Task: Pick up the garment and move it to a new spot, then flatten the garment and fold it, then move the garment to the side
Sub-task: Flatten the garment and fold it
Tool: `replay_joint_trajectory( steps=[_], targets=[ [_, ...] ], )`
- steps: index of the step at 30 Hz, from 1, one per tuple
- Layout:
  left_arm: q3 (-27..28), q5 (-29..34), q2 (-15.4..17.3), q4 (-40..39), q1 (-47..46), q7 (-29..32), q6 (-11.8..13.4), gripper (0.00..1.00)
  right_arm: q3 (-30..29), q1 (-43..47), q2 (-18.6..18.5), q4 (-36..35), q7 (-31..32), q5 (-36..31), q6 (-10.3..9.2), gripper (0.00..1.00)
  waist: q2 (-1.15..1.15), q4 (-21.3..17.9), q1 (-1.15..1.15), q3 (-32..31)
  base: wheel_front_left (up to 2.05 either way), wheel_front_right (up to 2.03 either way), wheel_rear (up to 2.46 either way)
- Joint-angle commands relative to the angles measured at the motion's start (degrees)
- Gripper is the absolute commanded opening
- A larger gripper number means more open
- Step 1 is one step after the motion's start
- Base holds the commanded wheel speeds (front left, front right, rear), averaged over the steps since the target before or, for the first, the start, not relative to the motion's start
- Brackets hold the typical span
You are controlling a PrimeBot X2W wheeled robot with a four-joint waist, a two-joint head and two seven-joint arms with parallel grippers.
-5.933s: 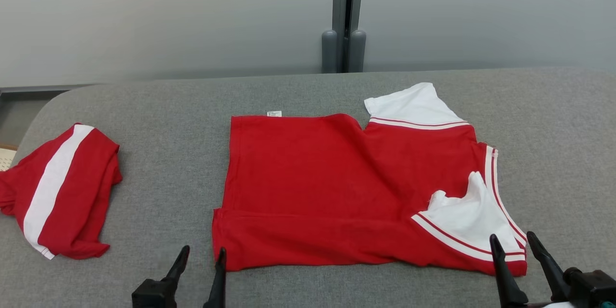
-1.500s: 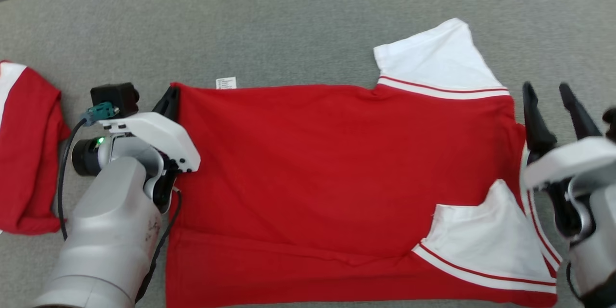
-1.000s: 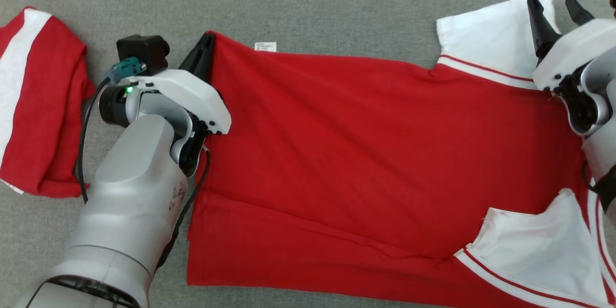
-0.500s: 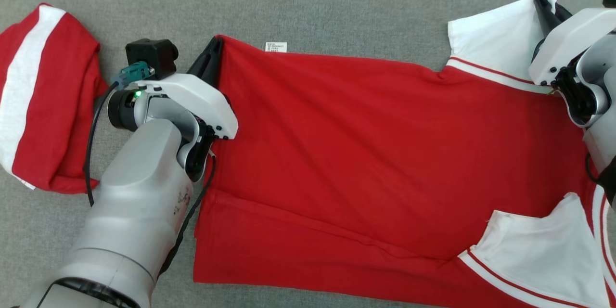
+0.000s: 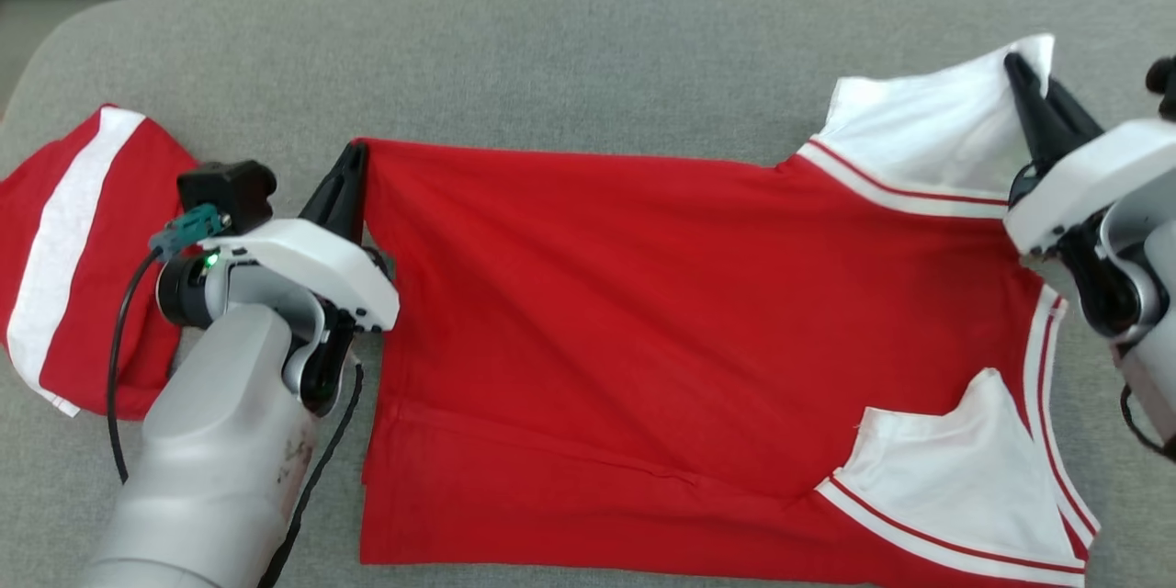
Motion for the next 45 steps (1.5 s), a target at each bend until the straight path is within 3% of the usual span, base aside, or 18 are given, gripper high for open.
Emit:
replay_joint_trajectory(
  steps=[1,10,16,27,33,45],
  targets=[
    [1.07,0.06,0.84,-1.71,2.07,-0.23,0.36,0.00,1.14,2.30,-1.39,-1.83,-1.18,1.16,0.00,0.00,0.00,-1.06,0.00,-2.22,0.00,0.00,0.00],
    [2.89,-1.31,2.29,-10.24,11.41,-0.14,0.62,0.00,2.88,12.43,-4.54,-10.93,-5.27,7.64,0.00,0.00,0.00,-2.22,0.00,-6.17,0.00,0.00,0.00],
    [3.05,-3.47,3.85,-15.82,18.63,3.96,2.09,0.00,3.29,22.44,-6.46,-18.08,-7.00,11.02,0.00,0.00,0.00,-2.79,0.00,-7.14,0.00,0.00,0.00],
    [2.91,-4.61,7.50,-27.18,30.22,8.92,7.44,0.00,1.03,35.82,-4.23,-22.79,-8.83,13.48,0.00,0.00,0.00,-4.36,0.00,-7.21,0.00,0.00,0.00],
    [3.97,-6.04,9.48,-35.60,37.17,11.22,11.58,0.00,-1.52,40.11,-2.70,-23.34,-9.14,13.53,0.00,0.00,0.00,-4.52,0.00,-7.37,0.00,0.00,0.00],
    [6.01,-8.76,11.53,-45.66,46.74,13.53,16.81,0.00,-5.02,47.45,-0.57,-23.90,-9.27,13.08,0.00,0.00,0.00,-4.45,0.00,-8.75,0.00,0.00,0.00]
  ],
)
